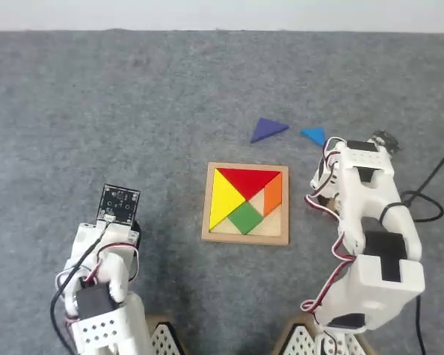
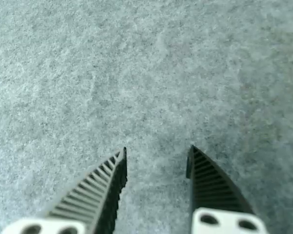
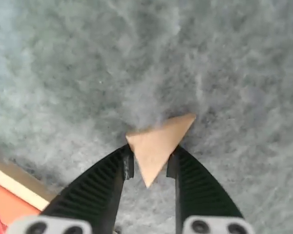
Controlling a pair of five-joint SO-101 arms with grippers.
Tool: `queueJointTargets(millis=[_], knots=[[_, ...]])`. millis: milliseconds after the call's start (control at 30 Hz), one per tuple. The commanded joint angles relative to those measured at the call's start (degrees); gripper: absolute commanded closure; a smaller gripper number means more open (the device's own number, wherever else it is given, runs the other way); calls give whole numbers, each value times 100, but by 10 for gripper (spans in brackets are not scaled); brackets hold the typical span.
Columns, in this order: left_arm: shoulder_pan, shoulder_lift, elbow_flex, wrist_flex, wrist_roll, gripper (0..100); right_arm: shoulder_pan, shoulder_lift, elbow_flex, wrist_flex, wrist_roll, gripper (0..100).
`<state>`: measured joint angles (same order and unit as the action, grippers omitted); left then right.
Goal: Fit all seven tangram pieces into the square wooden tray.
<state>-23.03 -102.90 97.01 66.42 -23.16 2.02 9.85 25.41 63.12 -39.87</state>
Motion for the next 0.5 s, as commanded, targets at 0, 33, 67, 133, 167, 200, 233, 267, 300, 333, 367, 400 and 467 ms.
queueJointTargets(millis=[0, 33, 67, 133, 167, 200, 233, 267, 300, 333, 367, 400, 467], knots=[[-35, -44, -57, 35, -26, 807, 48, -75, -97, 66, 492, 897], [-35, -44, -57, 35, -26, 807, 48, -75, -97, 66, 571, 897], [-35, -44, -57, 35, -26, 807, 48, -75, -105, 101, 642, 897], [-35, -44, -57, 35, -26, 807, 136, -75, -237, 277, 730, 897], [-35, -44, -57, 35, -26, 807, 224, -75, -369, 426, 730, 897], [-35, -44, -57, 35, -26, 807, 356, -75, -545, 585, 730, 898], [-35, -44, -57, 35, -26, 807, 497, -75, -747, 778, 712, 898], [-35, -44, -57, 35, -26, 807, 646, -75, -967, 954, 703, 898], [-35, -44, -57, 35, -26, 807, 778, -75, -1187, 1130, 695, 899], [-35, -44, -57, 35, -26, 807, 884, -75, -1407, 1305, 615, 909], [-35, -44, -57, 35, -26, 807, 954, -75, -1618, 1464, 536, 924], [-35, -44, -57, 35, -26, 807, 980, -75, -1793, 1604, 492, 934], [-35, -44, -57, 35, -26, 807, 998, -75, -2057, 1833, 501, 943]])
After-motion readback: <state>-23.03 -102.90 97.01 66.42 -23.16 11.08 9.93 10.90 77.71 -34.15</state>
